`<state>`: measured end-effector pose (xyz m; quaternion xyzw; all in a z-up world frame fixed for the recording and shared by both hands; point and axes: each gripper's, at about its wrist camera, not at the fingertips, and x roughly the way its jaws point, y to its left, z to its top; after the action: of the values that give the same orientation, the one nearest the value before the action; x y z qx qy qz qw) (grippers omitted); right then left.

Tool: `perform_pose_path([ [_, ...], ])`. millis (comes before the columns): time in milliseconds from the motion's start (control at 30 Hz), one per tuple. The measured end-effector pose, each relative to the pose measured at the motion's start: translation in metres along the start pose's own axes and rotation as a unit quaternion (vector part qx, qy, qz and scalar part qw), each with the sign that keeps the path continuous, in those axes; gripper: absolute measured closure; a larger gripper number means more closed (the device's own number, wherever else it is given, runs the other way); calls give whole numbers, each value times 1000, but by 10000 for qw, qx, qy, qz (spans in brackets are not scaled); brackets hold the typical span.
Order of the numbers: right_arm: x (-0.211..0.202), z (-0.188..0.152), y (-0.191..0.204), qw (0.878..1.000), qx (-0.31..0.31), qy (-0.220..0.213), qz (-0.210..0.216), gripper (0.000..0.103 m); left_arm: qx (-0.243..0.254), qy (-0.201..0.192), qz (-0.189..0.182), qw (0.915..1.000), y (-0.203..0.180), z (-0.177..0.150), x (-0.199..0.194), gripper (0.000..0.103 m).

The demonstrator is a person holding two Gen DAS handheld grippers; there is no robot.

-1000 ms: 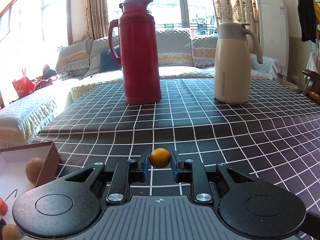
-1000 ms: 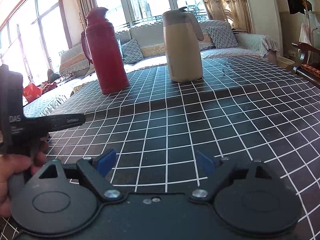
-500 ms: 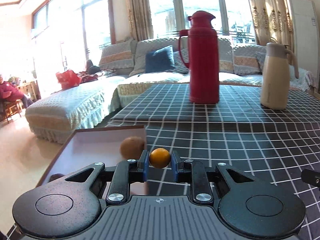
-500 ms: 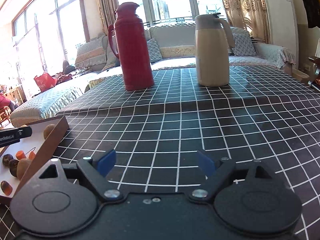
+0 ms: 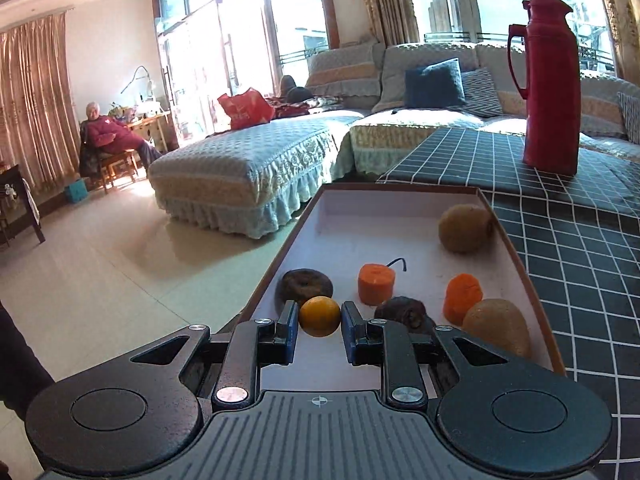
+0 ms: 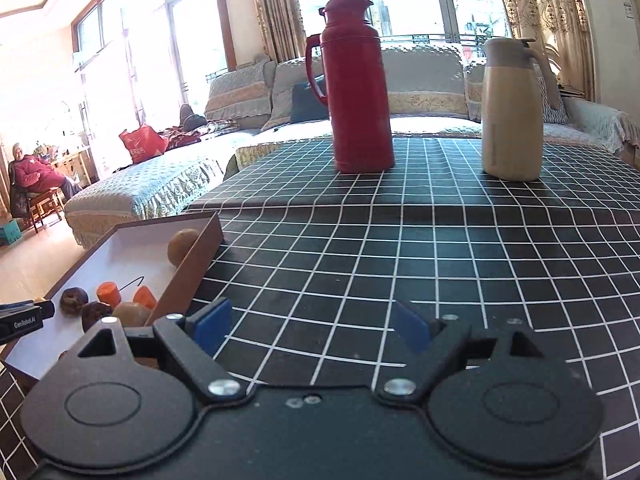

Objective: Organize fruits
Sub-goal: 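Carry the kumquat over the white tray with the left tool, then lower the kumquat into the tray and open the left tool, then withdraw the open left tool from the tray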

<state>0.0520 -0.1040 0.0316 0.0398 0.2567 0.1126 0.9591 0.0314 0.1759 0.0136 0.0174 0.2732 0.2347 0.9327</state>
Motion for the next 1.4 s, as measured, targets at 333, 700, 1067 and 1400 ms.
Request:
perform_pose_path([
  [333,1,-2,25,9996,-202,27,175,16,-153,199,32,9997,6,-12,12,79],
  [700,0,-3,27,9994,-280,35,216,16,-178,23,-83,9998,4,-8,-8,63],
  [1067,-9,-5,14,9996,-228,-11,139,14,139,-406,-210,9989,-27,9,-48,13],
  [1400,-23,-4,-13,9999,-62,-82,-81,9,301,-423,-604,9968,-56,8,-71,7],
])
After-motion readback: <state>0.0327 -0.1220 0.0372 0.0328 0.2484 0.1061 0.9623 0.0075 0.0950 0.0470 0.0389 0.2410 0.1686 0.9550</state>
